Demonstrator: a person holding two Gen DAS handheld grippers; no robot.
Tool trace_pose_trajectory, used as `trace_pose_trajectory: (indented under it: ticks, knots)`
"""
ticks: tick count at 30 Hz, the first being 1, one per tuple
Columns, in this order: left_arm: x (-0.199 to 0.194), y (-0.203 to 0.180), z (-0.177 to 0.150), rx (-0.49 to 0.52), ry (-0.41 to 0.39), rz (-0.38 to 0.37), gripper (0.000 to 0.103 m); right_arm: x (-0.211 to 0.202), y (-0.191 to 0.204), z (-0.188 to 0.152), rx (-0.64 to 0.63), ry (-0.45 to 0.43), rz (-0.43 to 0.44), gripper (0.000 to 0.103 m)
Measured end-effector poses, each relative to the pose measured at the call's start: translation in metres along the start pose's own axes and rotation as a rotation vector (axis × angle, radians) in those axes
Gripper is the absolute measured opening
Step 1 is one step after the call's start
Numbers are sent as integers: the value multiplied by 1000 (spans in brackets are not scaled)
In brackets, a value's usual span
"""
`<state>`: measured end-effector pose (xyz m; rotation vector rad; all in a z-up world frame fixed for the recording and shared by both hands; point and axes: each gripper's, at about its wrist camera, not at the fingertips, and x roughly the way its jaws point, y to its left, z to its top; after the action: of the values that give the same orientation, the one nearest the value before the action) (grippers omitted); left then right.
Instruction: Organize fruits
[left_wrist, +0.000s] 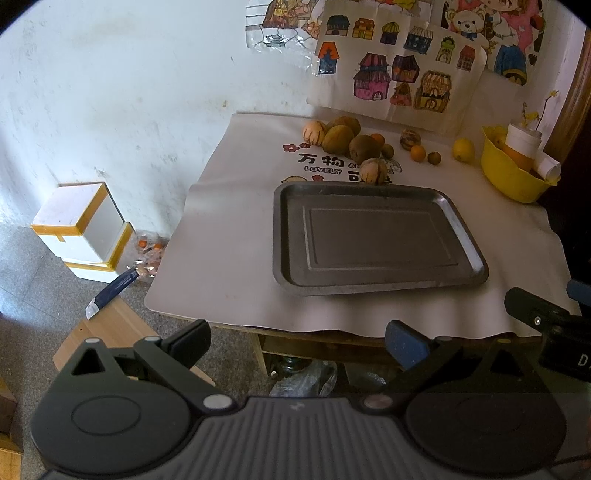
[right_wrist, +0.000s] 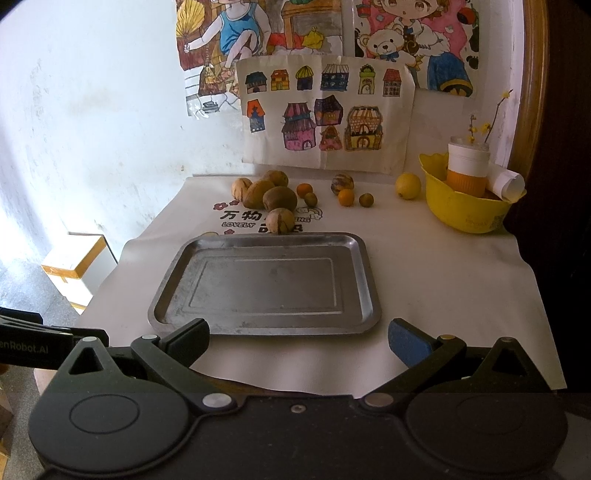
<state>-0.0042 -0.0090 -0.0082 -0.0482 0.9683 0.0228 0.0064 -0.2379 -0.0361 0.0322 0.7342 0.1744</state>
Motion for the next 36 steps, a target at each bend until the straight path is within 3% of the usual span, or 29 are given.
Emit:
trace_pose_trajectory:
  ticks: [15, 23, 29, 36]
  knots:
    - [7, -3, 10, 46, 31, -4, 103, 4, -1, 5, 8, 7, -17, 103]
    - [22, 4, 28, 4, 79, -41, 103, 13, -9, 20, 25, 12, -59, 103]
    - [50, 10, 51, -34, 125, -37, 103, 36, -18, 37, -5, 31, -56, 103]
    - [97, 7, 104, -87, 140, -40, 103, 92, -29, 68, -93, 51, -18, 103]
